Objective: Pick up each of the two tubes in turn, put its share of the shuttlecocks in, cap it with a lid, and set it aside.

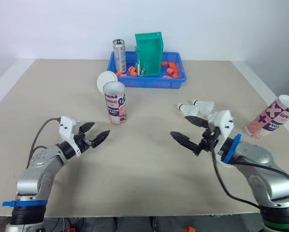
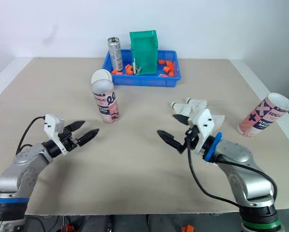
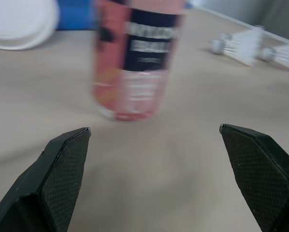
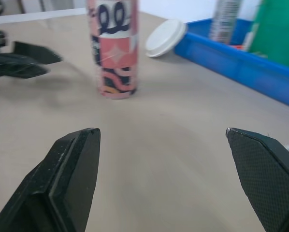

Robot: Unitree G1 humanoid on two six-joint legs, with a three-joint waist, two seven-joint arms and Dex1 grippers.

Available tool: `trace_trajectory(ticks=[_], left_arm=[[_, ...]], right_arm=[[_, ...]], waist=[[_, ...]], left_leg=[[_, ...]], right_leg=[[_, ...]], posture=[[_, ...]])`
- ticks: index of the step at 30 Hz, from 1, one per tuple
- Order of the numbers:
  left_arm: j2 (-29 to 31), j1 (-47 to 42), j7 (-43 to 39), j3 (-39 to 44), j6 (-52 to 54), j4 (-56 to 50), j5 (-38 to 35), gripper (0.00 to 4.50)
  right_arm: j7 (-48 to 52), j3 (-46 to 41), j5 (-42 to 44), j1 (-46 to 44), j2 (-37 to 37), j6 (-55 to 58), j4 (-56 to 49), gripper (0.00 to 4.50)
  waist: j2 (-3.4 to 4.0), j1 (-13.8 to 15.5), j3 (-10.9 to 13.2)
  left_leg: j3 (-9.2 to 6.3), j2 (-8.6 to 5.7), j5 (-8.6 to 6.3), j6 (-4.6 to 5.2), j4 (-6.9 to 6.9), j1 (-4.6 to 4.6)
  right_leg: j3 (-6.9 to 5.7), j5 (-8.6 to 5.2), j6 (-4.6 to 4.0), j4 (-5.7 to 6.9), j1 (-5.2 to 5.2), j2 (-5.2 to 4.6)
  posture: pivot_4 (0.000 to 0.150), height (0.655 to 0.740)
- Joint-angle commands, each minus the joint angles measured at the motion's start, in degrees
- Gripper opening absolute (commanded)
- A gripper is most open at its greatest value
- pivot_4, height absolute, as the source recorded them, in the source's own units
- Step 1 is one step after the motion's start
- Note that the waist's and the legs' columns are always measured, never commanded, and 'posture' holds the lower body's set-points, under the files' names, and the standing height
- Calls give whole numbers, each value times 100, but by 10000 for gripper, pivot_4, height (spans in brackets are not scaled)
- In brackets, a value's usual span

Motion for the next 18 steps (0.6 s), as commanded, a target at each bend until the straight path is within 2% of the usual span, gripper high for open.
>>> trace_trajectory(ticks=[1,9,18], left_arm=[[55,-244,-223,-85,-576,397,297,45000],[-26,-1182,-1049,-534,-2020,2278,955,45000],[-221,-2595,-1704,-640,-3143,4801,1312,45000]], right_arm=[[-105,63,-62,-115,117,-115,-326,44573],[-127,298,200,-119,319,97,-998,44573],[-355,440,156,-120,393,268,-1288,44573]], waist=[[0,1,0],[-1,10,0],[-4,14,-2]], left_leg=[[0,0,0,0,0,0],[-6,0,0,0,1,-2],[-10,0,0,-1,3,-12]], right_leg=[[0,0,1,0,0,0],[-8,2,-1,2,1,1],[-12,-1,7,1,0,1]], posture=[[1500,7083],[1500,7083],[1500,7083]])
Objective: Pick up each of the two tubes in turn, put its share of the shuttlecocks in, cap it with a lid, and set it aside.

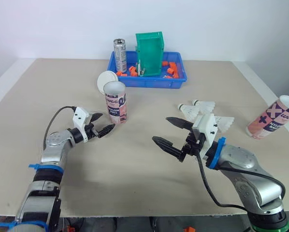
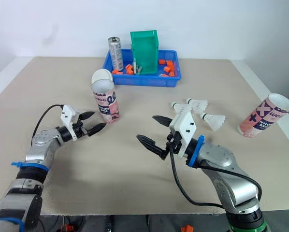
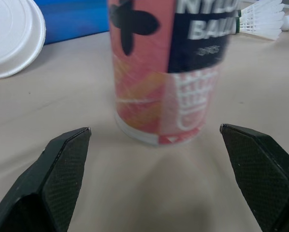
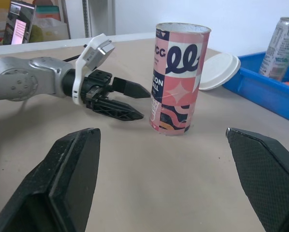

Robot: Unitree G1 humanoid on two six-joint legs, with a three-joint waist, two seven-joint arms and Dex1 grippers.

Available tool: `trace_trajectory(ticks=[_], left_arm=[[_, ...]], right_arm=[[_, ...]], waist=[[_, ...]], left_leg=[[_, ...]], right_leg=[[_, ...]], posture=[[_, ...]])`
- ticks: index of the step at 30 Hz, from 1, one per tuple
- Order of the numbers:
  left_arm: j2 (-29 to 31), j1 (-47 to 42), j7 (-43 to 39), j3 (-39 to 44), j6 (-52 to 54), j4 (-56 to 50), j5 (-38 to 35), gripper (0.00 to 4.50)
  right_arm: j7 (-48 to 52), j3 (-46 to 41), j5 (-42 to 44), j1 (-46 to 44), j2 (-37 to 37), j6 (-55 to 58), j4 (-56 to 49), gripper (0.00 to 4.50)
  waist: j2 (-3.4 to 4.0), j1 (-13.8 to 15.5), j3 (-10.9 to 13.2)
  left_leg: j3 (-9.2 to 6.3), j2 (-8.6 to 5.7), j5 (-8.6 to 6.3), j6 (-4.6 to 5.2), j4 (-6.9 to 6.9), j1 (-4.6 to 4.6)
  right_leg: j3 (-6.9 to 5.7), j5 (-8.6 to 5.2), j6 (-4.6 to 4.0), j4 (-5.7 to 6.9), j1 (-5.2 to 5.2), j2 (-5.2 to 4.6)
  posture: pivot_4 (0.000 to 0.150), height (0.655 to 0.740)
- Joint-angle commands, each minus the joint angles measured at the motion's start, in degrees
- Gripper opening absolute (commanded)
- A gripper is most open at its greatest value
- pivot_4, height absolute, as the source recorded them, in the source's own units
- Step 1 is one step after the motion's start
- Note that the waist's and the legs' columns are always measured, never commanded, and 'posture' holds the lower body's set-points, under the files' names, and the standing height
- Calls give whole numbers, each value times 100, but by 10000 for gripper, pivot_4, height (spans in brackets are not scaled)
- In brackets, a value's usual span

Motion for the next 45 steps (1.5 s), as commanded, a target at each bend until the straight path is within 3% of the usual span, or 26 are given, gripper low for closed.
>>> trace_trajectory(ticks=[1,11,21,26,28,39,45], left_arm=[[-136,-531,-208,-32,-439,771,174,45000],[-643,-1800,-211,-1,-824,2307,469,45000],[-878,-2391,111,54,-973,3171,763,45000],[-988,-2427,170,76,-997,3258,822,45000],[-1005,-2426,191,91,-983,3263,829,39642],[-895,-2321,48,236,-1062,3017,797,39642],[-440,-2192,-1066,86,-436,2146,672,39642]], right_arm=[[-90,-57,48,-63,3,0,-357,44573],[-151,-98,21,-70,-68,82,-471,44573],[-185,-166,75,-109,-167,188,-575,44573],[-225,-241,96,-74,-219,244,-635,44573],[-226,-263,114,-63,-237,265,-653,45000],[-227,-322,65,-53,-303,262,-578,45000],[-814,-701,-580,48,-294,213,60,45000]], waist=[[0,2,0],[-2,12,1],[-2,1,1],[-2,4,1],[-3,5,1],[-2,5,1],[-2,4,1]], left_leg=[[-3,0,0,0,0,-3],[-32,-10,0,0,3,-21],[-41,-12,0,0,1,-24],[-46,-12,0,0,1,-27],[-47,-12,0,0,2,-28],[-50,-13,0,0,2,-29],[-55,-13,0,0,2,-31]], right_leg=[[-2,1,4,0,-1,0],[-21,7,26,0,-2,0],[-28,5,27,1,-3,0],[-33,5,27,1,-3,0],[-34,5,27,1,-3,0],[-37,5,27,2,-3,0],[-43,5,25,2,-3,0]], posture=[[1500,7083],[1500,7083],[1500,7083],[1500,7083],[1500,7083],[1500,7083],[1500,7083]])
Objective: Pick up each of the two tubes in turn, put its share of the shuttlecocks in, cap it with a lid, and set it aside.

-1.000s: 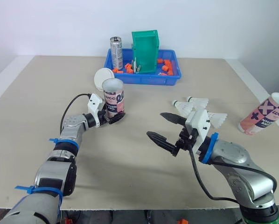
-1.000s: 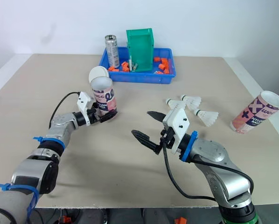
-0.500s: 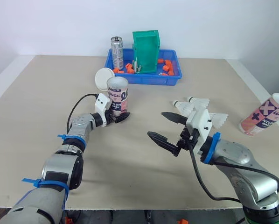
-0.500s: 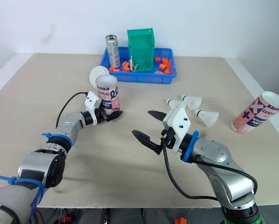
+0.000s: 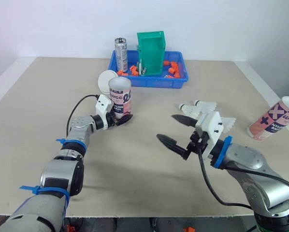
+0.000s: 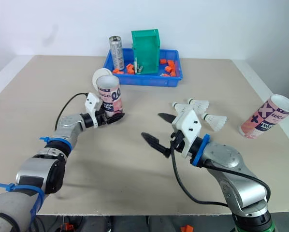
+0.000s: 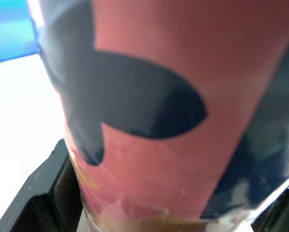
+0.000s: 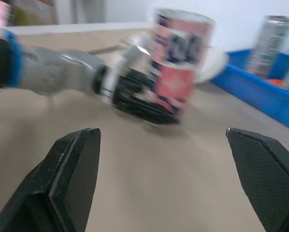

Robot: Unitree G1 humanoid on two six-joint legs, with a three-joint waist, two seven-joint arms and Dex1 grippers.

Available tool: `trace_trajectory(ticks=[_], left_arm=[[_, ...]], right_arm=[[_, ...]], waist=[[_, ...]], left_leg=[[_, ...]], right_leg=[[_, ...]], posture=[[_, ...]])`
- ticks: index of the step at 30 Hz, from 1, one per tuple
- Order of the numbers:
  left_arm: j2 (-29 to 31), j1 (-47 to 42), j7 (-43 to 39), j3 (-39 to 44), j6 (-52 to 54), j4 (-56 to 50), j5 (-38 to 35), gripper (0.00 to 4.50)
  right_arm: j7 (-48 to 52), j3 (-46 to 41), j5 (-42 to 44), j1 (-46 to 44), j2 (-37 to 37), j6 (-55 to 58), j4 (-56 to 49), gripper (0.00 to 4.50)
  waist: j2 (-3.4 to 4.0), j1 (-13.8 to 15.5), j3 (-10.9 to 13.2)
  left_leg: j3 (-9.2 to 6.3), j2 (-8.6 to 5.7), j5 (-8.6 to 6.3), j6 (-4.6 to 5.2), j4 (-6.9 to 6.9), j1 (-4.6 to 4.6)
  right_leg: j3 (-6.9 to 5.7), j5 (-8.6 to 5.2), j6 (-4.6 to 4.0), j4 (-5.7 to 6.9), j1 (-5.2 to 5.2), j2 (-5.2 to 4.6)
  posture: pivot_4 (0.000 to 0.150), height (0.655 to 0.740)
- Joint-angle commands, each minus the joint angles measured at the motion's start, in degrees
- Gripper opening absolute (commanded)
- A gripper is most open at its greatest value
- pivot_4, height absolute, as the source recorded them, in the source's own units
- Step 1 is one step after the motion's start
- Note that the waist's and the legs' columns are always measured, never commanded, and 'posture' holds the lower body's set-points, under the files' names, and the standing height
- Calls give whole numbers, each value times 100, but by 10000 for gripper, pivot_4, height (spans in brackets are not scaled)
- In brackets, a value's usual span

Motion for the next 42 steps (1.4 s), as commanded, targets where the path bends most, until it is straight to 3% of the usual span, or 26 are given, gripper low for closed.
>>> trace_trajectory(ticks=[1,8,14,28,31,38,42], left_arm=[[359,86,-972,-115,621,-929,-206,39642],[1601,814,-2668,-781,2423,-3609,-434,39642],[2584,1367,-3278,-1523,1313,-4225,347,39642],[2747,1615,-3337,-1652,1349,-5004,-125,39642],[2759,1678,-3337,-1697,1427,-5091,-184,39532],[3051,1913,-3337,-1940,2074,-5324,-281,39532],[3107,2005,-3337,-1968,2381,-5380,-440,39532]], right_arm=[[-380,-378,-349,89,-7,-87,305,45000],[-1337,-373,-1210,-210,342,-114,1487,45000],[-1632,23,-1768,-1020,843,-562,2853,45000],[-1498,141,-2073,-1969,1275,-1372,4796,45000],[-1467,130,-2108,-2117,1305,-1546,5057,36562],[-1354,153,-2149,-2171,1345,-1756,5121,287],[-1321,205,-2254,-2039,1296,-1882,4859,287]], waist=[[0,-1,0],[6,-28,2],[32,-31,11],[39,-24,18],[40,-27,18],[40,-29,19],[41,-30,19]], left_leg=[[0,0,0,0,0,0],[-5,6,0,0,-7,0],[-2,16,2,3,-5,19],[-8,16,3,5,4,-14],[-8,16,3,6,4,-13],[-6,14,3,6,5,-20],[-9,14,4,6,7,-17]], right_leg=[[0,0,0,0,0,0],[-8,-12,-20,12,-6,2],[-11,-11,-38,20,-1,11],[-14,-16,-30,26,-23,12],[-14,-15,-31,35,-29,13],[-11,-27,-41,68,-51,13],[-11,-42,-45,98,-63,18]], posture=[[1500,7083],[1500,7083],[1500,7083],[1500,7083],[1500,7083],[1500,7083],[1500,7083]])
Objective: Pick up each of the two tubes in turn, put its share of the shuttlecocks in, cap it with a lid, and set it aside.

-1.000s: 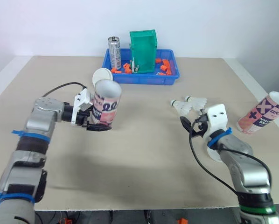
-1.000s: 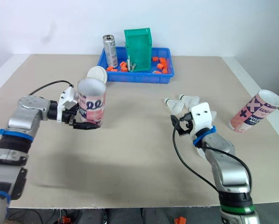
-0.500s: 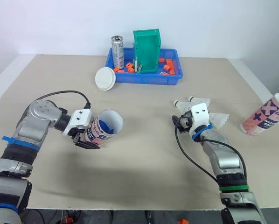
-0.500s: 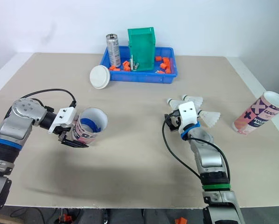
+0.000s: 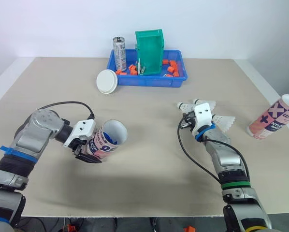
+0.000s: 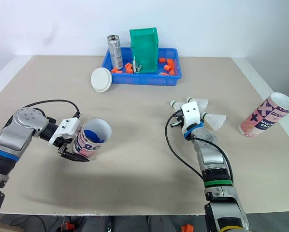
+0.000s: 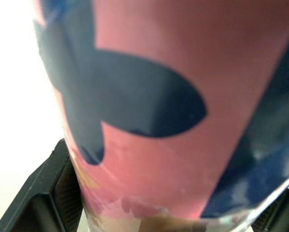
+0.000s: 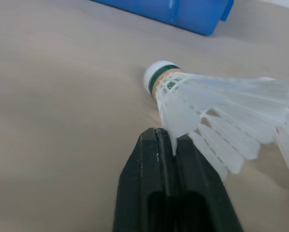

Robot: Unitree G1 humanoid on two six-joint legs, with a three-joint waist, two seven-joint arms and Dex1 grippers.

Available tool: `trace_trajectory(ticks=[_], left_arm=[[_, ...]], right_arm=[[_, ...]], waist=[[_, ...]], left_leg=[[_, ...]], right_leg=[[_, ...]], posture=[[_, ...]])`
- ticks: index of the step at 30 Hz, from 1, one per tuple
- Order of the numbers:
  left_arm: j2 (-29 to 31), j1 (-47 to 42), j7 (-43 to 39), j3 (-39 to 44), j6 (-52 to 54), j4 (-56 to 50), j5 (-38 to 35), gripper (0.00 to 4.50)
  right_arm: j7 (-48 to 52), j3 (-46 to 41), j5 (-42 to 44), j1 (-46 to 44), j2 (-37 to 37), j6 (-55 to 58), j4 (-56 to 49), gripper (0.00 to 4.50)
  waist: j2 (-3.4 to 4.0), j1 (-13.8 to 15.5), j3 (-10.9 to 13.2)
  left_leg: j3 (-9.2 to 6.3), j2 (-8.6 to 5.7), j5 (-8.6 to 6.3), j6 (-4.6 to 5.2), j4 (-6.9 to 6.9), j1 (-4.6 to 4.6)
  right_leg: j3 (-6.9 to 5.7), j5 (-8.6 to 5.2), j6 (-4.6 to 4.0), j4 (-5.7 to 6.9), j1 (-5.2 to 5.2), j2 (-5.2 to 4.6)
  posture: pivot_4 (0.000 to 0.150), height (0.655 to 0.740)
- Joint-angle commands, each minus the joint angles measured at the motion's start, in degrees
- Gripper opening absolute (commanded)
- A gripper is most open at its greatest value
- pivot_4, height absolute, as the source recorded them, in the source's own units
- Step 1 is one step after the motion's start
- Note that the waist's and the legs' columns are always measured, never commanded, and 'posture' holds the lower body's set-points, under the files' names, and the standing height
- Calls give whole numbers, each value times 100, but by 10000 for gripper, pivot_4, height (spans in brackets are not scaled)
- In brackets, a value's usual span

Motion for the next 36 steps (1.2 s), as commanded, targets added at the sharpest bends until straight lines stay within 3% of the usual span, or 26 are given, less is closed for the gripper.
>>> trace_trajectory(ticks=[1,7,10,15,22,36], left_arm=[[82,63,-32,33,251,-217,-253,39532],[21,77,-32,-54,302,-187,-281,39532],[73,34,-32,-286,32,4,-126,39532],[99,-82,-32,-515,-234,260,-38,39532],[-20,-159,-32,-567,-215,362,-124,39532],[-119,-137,-32,-510,-73,242,-151,39532]], right_arm=[[100,44,-130,69,-116,-364,-579,287],[985,287,-205,440,-723,-816,-1857,287],[2435,515,323,534,-1583,-806,-3280,287],[3691,738,871,279,-2486,-317,-4435,287],[4234,1025,1055,-600,-2458,-303,-4609,287],[4663,2146,131,-1391,-1751,-1139,-3875,287]], waist=[[1,0,0],[5,7,3],[25,12,14],[30,16,13],[30,13,13],[31,25,13]], left_leg=[[-1,1,0,0,0,1],[-2,1,0,0,0,-2],[-1,0,0,0,2,-3],[-12,2,0,0,1,18],[-4,3,4,5,20,26],[-3,3,4,5,18,19]], right_leg=[[0,0,-1,1,0,2],[0,-4,0,2,-2,1],[0,-5,2,2,-1,0],[-10,-10,-5,3,19,3],[-10,-6,-35,4,26,0],[-10,-10,-30,4,22,-2]], posture=[[1500,7083],[1500,7083],[1500,7083],[1500,7083],[1500,7083],[1500,7083]])
